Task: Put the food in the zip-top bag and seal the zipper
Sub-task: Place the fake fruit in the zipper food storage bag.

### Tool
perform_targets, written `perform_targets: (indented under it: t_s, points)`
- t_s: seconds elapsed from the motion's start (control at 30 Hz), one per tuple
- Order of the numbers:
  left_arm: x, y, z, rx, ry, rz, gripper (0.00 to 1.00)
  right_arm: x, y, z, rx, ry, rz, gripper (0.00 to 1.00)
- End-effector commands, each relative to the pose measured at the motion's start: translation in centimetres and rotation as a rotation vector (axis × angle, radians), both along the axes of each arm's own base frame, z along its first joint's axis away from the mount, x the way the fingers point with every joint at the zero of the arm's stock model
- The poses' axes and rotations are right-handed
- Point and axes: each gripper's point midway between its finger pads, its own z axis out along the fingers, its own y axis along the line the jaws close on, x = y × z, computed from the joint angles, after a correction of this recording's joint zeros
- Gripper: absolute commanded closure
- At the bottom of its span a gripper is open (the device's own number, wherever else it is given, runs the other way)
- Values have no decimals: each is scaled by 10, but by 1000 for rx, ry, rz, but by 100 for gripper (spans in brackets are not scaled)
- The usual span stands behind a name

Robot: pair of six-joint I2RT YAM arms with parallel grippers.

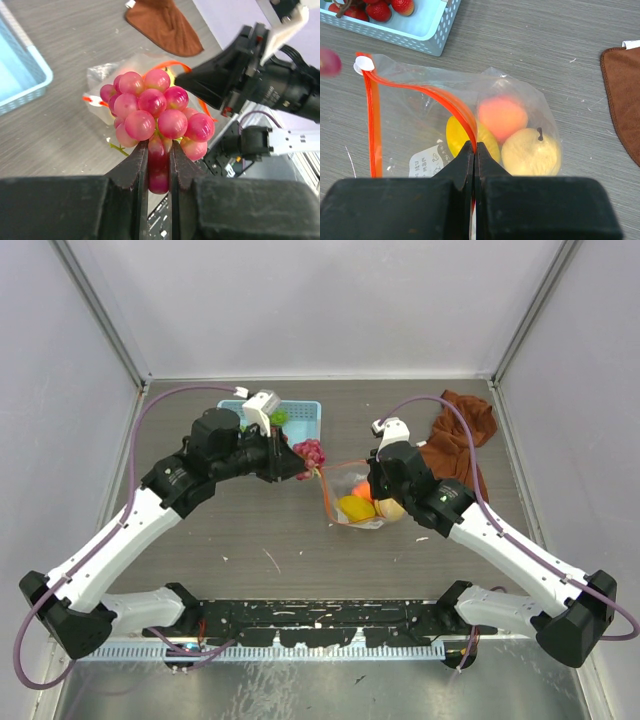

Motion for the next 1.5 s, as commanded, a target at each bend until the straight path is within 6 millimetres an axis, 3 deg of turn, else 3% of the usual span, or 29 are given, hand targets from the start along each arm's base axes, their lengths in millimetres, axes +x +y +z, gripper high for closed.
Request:
perform_targets:
  t_s: [0.0,0.2,0.47,0.73,1.27,1.47]
  points:
    - [-31,-13,16,-61,-17,-135,100,6,5,17,56,-53,-7,100]
    - [-56,-35,12,-66,3,-235,100,6,7,18,63,-53,-2,100]
    - [-58,-62,-7,-53,68,-275,100,5,8,20,70,-54,10,100]
    - [-30,-70,-43,34,133,-147,100,4,9,20,71,-54,19,100]
    - [16,-86,-84,129,168,2,96,2,11,18,75,-48,31,100]
    - [27,-87,-92,147,160,46,85,2,10,17,75,-49,30,100]
